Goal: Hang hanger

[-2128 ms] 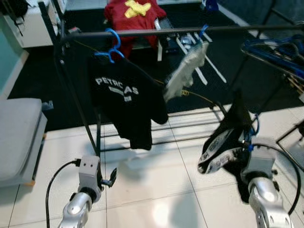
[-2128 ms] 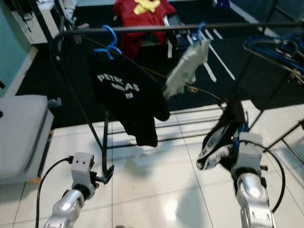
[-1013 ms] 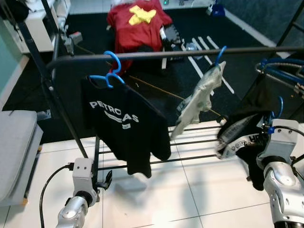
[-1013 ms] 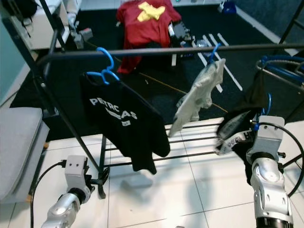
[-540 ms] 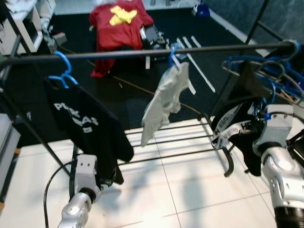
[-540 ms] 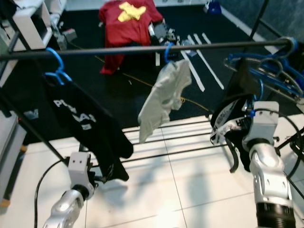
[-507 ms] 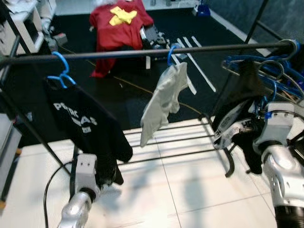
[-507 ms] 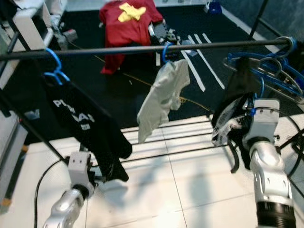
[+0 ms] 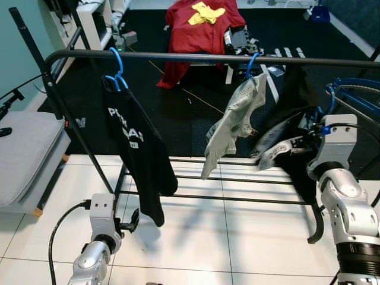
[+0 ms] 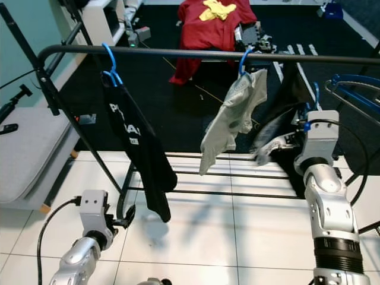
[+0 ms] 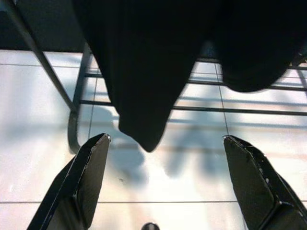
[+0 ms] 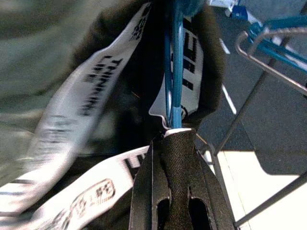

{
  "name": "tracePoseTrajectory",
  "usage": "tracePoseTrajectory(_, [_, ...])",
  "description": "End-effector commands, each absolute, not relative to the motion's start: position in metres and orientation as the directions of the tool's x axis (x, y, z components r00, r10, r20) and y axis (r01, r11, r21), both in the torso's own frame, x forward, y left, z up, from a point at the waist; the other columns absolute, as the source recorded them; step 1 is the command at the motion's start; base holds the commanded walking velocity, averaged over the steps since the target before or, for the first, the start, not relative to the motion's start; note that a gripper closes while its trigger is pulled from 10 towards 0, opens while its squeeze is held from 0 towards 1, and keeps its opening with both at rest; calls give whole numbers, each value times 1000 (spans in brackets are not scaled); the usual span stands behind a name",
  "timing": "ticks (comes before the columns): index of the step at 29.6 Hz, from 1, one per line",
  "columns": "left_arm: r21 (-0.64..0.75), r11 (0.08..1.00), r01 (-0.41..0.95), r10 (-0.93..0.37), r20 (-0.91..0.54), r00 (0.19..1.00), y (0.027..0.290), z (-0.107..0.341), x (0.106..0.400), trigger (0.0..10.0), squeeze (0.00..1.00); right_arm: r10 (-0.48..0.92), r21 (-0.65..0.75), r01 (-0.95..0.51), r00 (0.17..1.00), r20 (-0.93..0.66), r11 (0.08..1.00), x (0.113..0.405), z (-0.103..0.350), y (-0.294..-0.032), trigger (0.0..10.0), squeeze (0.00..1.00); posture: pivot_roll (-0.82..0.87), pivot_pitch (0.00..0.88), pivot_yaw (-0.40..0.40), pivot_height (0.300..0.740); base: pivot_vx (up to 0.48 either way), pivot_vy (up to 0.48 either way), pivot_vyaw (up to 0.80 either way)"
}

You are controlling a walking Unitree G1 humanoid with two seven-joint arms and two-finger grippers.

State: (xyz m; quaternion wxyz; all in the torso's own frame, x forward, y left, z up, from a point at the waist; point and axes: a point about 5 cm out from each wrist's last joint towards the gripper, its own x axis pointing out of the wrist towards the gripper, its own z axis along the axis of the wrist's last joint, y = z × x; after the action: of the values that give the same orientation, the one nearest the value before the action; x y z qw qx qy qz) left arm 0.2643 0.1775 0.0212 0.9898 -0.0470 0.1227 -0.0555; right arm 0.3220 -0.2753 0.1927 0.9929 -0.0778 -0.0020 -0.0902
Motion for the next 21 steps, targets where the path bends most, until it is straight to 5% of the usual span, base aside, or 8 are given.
tracePoseTrajectory(1, [-115, 990, 84, -110, -242, 964, 180, 21, 264, 10000, 0, -194, -145, 198, 980, 46, 969, 323, 201, -278, 10000, 0, -71, 181, 6, 740, 0, 0, 525])
tracePoseTrajectory(11, [-130, 983, 128, -156, -237, 959, 173, 21, 261, 10000, 0, -302, -112, 313, 948, 105, 943, 323, 222, -301, 10000, 0, -72, 182, 6, 740, 0, 0, 0])
tracePoseTrajectory(21, [-107, 987, 118, -141, -242, 960, 174, 22, 266, 10000, 0, -231, -122, 231, 973, 11, 965, 340, 215, -301, 10000, 0, -69, 191, 13, 740, 0, 0, 0])
